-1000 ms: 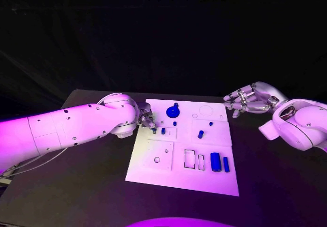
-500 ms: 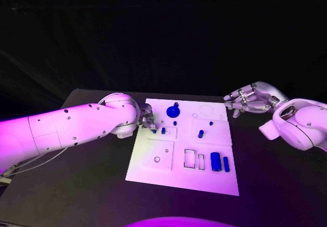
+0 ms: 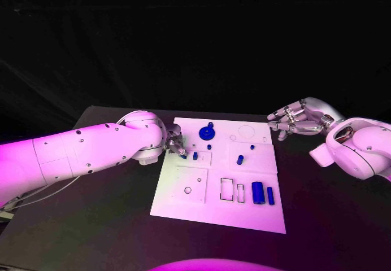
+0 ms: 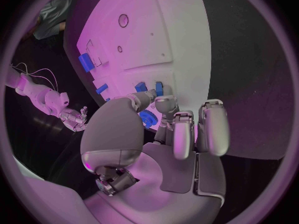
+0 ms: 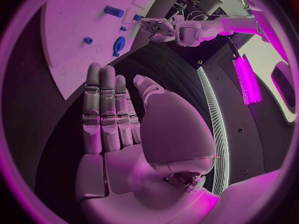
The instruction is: Assemble the parts on the task board
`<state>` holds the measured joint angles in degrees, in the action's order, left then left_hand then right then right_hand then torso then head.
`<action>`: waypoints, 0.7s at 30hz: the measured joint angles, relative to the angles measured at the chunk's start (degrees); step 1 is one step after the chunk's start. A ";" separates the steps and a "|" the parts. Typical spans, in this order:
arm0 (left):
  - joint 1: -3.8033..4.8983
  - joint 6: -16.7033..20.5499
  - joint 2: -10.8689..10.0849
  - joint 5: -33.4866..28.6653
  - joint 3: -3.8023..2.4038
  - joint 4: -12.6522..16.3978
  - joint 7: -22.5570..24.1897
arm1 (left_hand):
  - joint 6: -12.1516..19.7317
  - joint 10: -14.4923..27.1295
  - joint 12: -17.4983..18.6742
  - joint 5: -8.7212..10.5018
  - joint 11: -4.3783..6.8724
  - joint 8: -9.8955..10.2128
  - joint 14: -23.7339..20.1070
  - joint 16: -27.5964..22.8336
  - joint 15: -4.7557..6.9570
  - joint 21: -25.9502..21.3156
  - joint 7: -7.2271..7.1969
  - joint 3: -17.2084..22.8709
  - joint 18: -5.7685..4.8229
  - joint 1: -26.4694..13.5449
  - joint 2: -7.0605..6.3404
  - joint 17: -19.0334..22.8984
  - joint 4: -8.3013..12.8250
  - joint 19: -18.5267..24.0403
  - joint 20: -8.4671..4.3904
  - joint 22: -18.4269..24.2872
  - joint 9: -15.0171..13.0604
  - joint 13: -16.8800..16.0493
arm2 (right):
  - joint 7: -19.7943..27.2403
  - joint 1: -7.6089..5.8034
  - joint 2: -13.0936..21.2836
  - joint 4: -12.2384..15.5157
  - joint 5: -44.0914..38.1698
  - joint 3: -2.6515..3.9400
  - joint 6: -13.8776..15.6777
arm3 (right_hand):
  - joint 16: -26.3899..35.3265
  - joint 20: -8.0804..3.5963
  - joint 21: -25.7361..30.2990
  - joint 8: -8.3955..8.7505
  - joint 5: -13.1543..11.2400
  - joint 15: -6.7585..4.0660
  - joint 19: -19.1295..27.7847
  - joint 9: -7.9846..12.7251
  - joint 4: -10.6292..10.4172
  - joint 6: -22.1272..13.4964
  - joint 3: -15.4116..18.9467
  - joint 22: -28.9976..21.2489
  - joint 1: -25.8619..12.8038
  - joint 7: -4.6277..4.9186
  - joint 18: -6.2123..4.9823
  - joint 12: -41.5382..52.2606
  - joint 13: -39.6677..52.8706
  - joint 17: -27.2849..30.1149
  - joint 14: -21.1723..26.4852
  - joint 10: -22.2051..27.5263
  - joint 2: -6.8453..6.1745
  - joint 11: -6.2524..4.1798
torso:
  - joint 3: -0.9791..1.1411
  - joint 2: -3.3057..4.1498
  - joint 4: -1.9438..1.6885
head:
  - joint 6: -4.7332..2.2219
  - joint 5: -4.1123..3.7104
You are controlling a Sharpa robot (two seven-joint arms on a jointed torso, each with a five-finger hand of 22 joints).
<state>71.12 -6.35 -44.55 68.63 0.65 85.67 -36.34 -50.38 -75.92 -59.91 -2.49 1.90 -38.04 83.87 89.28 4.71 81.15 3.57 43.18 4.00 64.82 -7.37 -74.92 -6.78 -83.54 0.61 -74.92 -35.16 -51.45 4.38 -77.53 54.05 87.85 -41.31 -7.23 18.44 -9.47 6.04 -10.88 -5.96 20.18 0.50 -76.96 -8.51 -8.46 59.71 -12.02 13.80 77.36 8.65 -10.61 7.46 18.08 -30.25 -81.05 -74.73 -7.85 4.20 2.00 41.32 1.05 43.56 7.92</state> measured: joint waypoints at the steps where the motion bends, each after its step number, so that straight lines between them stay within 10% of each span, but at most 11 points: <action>1: 0.00 -0.02 0.00 0.01 0.00 -0.01 0.00 | 0.00 0.00 0.00 0.00 0.00 0.01 0.00 0.00 0.00 0.00 0.00 0.00 0.00 0.00 0.00 0.00 0.01 0.00 0.00 0.00 0.00 0.00 | 0.00 0.00 0.00 0.00 0.00 0.00 -0.01 | 0.00 0.00 0.00 0.00 0.00 0.00 0.00 0.00 0.00 0.00 0.00 0.00 0.00 0.00 0.00 0.00 0.00 0.00 0.00 0.00 0.00 0.00 | -0.01 0.00 0.01 | 0.00 0.00; 21: -0.01 -0.44 0.19 0.39 0.02 -0.28 0.01 | 0.00 -0.11 0.46 -0.22 0.10 -0.64 0.14 0.00 0.14 0.00 0.00 0.97 0.00 -1.23 -0.62 0.01 0.31 0.00 0.00 0.01 -0.36 0.53 | 0.04 0.04 0.04 0.04 0.00 0.00 -0.19 | 0.00 0.00 0.00 0.00 0.00 0.00 0.00 0.01 0.00 0.00 0.00 0.00 0.00 0.00 0.00 0.00 -0.02 0.02 0.00 0.00 0.00 0.00 | 0.06 -0.01 0.06 | 0.08 0.15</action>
<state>71.10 -6.80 -44.36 69.01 0.67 85.39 -36.33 -50.38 -76.03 -59.45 -2.71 2.01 -38.68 84.01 89.28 4.85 81.15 3.57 44.15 4.00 63.59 -7.99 -74.91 -6.47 -83.54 0.61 -74.91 -35.52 -50.92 4.43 -77.49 54.09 87.88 -41.31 -7.23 18.25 -9.47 6.04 -10.88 -5.96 20.17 0.50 -76.96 -8.50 -8.46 59.71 -12.02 13.80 77.36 8.65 -10.61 7.46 18.07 -30.23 -81.05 -74.73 -7.85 4.20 2.06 41.31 1.11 43.64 8.07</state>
